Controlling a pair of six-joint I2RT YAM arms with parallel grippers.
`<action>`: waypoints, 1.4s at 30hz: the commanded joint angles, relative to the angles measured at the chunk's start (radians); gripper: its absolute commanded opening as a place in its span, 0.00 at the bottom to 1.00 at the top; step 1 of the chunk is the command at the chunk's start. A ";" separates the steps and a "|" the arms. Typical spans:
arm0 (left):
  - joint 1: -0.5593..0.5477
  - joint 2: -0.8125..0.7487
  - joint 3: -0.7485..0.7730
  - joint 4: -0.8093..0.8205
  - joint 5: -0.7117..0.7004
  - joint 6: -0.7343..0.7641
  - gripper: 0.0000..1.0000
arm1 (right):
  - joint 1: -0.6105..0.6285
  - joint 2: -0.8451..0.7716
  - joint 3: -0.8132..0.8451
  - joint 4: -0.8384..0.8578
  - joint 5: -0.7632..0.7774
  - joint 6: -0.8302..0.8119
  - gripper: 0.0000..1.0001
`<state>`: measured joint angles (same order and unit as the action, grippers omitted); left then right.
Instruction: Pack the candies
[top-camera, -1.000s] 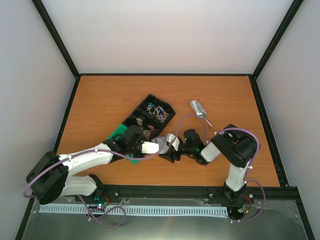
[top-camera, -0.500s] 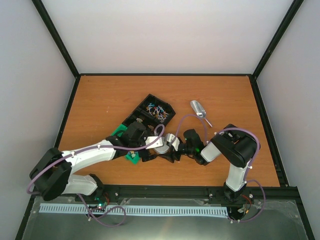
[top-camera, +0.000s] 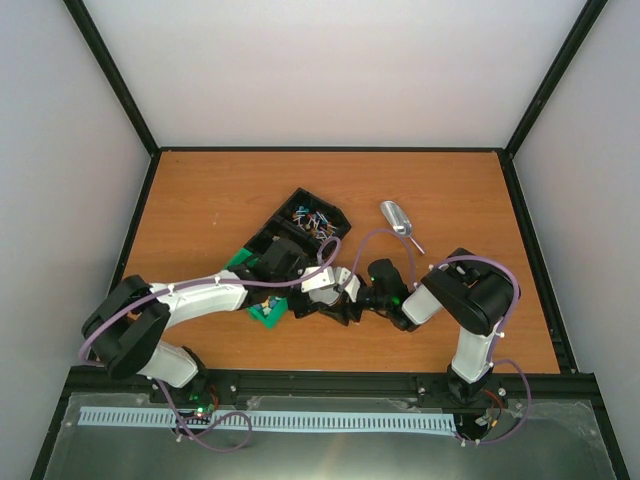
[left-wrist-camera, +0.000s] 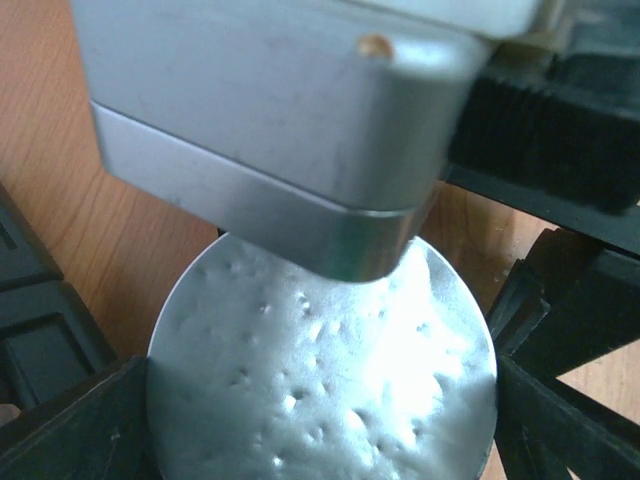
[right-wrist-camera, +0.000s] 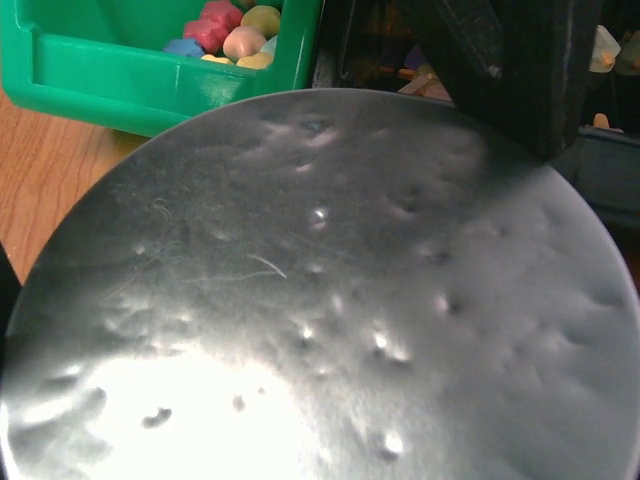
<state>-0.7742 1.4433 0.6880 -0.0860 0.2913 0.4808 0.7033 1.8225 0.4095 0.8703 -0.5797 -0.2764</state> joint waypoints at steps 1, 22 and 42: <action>0.008 0.024 0.045 0.050 0.028 -0.021 0.90 | 0.013 0.021 -0.019 -0.015 0.012 0.012 0.37; 0.049 0.015 0.085 -0.123 0.213 0.195 0.68 | 0.013 0.002 -0.032 -0.018 -0.060 -0.031 0.36; 0.050 -0.037 0.054 -0.012 0.068 0.064 0.97 | 0.013 0.007 -0.029 -0.016 -0.045 -0.016 0.36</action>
<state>-0.7246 1.4475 0.7433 -0.2451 0.4374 0.6979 0.7166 1.8221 0.3916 0.8799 -0.6411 -0.3092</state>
